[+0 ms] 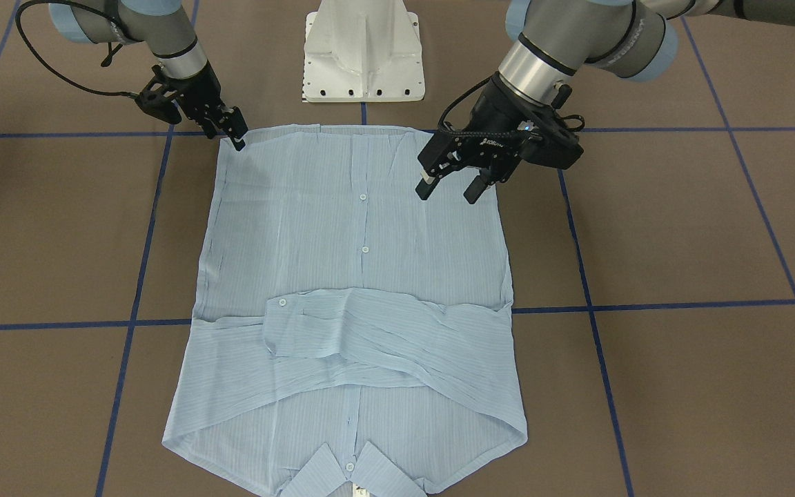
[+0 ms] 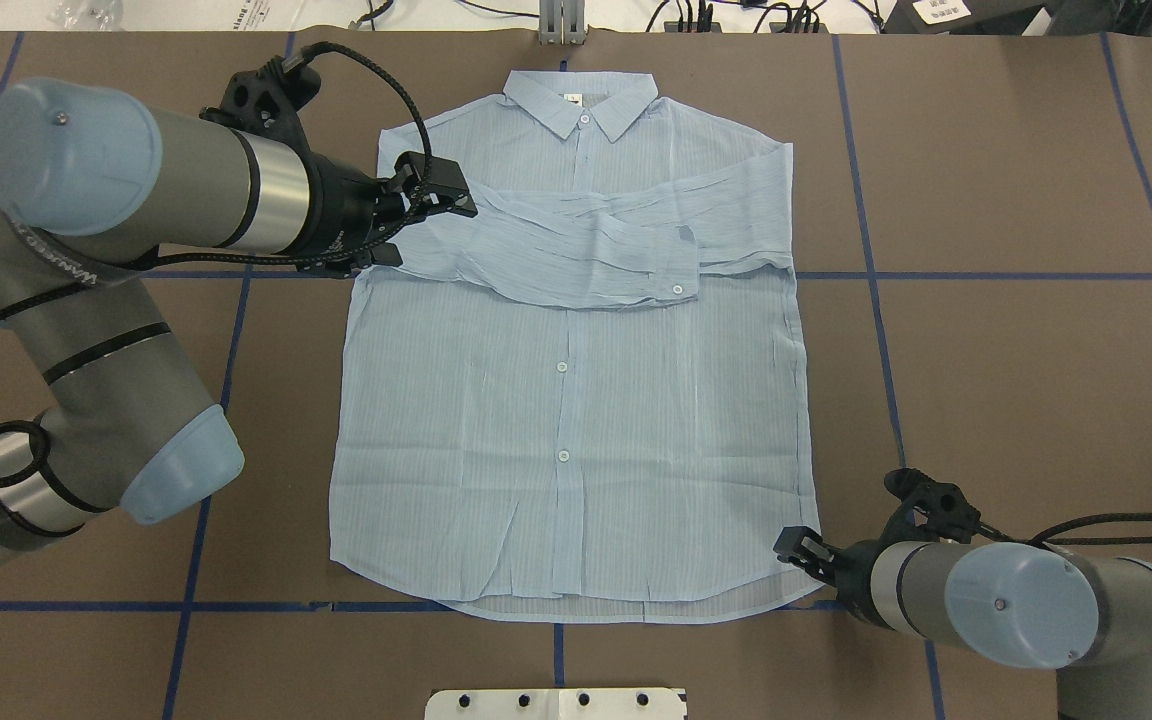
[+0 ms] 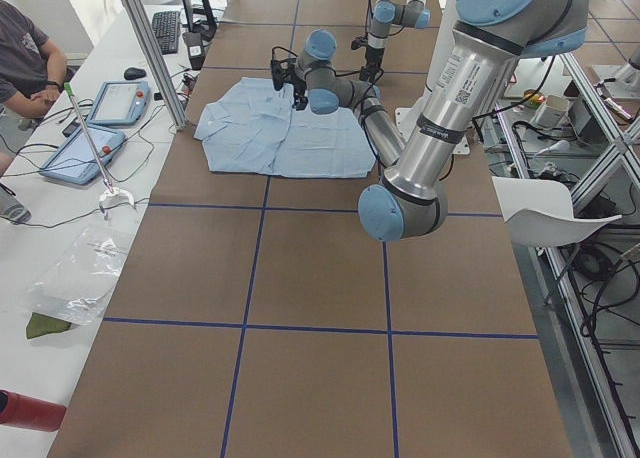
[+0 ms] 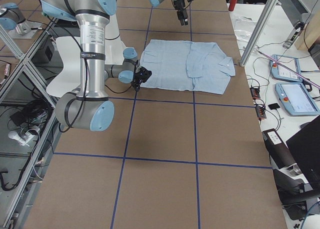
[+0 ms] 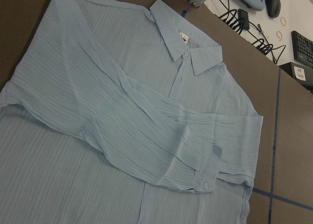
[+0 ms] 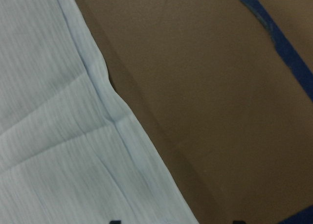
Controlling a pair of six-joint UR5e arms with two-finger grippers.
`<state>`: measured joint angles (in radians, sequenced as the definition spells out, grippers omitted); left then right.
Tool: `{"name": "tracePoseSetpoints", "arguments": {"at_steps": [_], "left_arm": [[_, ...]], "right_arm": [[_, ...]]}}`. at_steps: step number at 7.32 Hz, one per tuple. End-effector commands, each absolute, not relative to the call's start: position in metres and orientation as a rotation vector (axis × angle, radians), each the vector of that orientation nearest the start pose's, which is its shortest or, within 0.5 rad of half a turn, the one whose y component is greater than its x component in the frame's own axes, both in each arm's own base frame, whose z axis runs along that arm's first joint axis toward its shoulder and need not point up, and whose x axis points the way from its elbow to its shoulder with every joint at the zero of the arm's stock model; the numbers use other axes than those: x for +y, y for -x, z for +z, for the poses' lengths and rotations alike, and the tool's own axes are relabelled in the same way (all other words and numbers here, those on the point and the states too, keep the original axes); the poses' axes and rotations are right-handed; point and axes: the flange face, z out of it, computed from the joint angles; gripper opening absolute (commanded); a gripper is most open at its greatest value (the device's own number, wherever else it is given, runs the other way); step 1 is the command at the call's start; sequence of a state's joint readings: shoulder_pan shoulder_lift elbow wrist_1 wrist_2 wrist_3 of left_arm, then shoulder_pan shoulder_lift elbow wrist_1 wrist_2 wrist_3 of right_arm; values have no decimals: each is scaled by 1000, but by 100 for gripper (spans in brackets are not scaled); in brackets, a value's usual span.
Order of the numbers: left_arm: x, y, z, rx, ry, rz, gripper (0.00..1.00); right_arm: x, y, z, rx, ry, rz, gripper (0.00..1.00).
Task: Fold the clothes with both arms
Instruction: 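Move the right gripper to the hem corner nearest it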
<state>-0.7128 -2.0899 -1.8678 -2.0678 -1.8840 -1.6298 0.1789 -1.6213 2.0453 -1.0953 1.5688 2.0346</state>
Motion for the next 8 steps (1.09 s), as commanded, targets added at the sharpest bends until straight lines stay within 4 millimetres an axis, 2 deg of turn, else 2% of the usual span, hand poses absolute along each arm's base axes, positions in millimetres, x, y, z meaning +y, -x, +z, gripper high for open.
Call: {"name": "tracePoseSetpoints", "arguments": {"at_steps": [1, 2, 3, 5, 7, 8], "left_arm": [[-468, -384, 175, 1326, -165, -449, 99], [-468, -384, 175, 1326, -165, -449, 99], [-468, -384, 175, 1326, -167, -450, 99], [-468, -384, 176, 1325, -165, -452, 99], [-467, -386, 177, 1324, -160, -452, 99], [-461, -384, 193, 1305, -147, -461, 99]], "right_arm": [[-212, 447, 410, -904, 138, 607, 35], [-212, 446, 408, -906, 141, 607, 11], [-212, 446, 408, -908, 141, 607, 0], [-213, 440, 414, -896, 136, 612, 0], [-211, 435, 404, -914, 141, 608, 0], [-209, 428, 403, -914, 144, 606, 0]]}}
